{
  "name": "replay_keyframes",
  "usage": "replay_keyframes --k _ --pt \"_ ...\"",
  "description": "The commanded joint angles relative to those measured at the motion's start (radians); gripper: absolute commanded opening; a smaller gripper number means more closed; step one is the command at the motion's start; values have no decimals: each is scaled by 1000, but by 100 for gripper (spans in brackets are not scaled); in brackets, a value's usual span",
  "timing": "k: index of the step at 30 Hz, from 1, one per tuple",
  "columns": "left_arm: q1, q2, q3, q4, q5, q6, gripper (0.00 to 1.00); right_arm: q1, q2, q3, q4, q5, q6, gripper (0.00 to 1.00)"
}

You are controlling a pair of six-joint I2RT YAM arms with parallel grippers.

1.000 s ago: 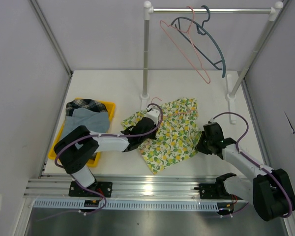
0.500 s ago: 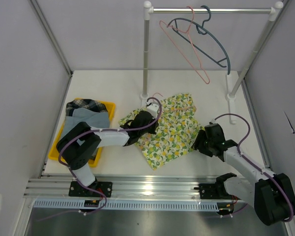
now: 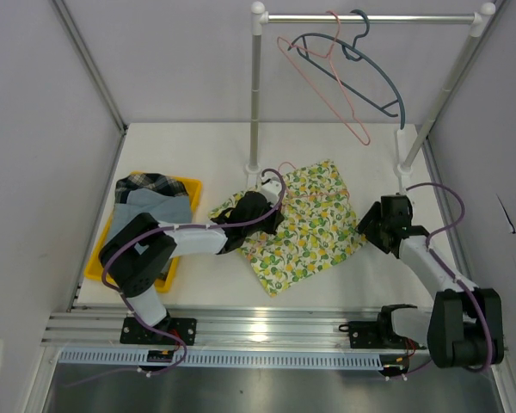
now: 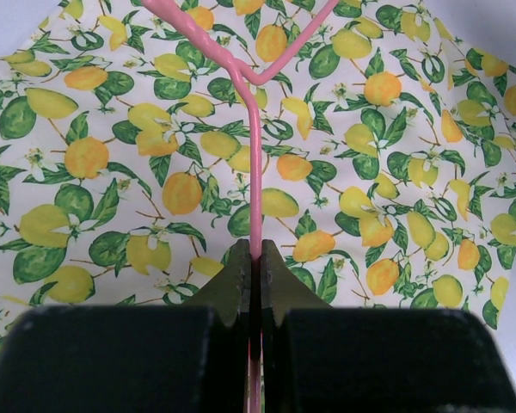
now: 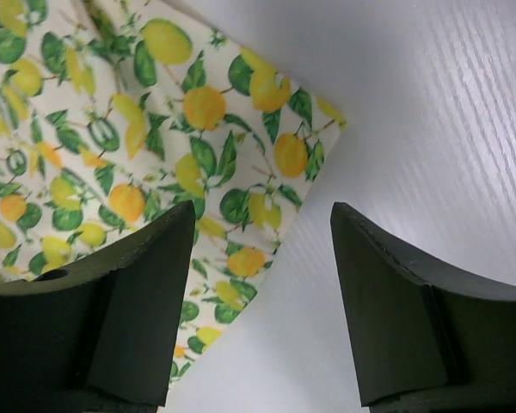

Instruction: Place the skirt on the hanger

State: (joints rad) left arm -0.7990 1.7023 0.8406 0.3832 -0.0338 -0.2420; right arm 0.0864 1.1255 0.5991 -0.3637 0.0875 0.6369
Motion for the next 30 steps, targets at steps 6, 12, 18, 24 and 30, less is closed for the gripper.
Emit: replay_keyframes --k 6,12,18,24,30 --pt "1 8 46 66 26 15 0 -45 184 59 126 12 -29 65" --pt "1 14 52 69 20 10 0 -77 212 7 172 1 -34 47" --pt "1 11 52 82 0 10 0 -174 226 5 172 -26 -60 20" --pt "6 13 67 83 -8 17 0 -253 211 -5 172 -66 -88 15" --pt "18 3 74 80 -25 18 0 -289 198 -12 170 -75 -105 14"
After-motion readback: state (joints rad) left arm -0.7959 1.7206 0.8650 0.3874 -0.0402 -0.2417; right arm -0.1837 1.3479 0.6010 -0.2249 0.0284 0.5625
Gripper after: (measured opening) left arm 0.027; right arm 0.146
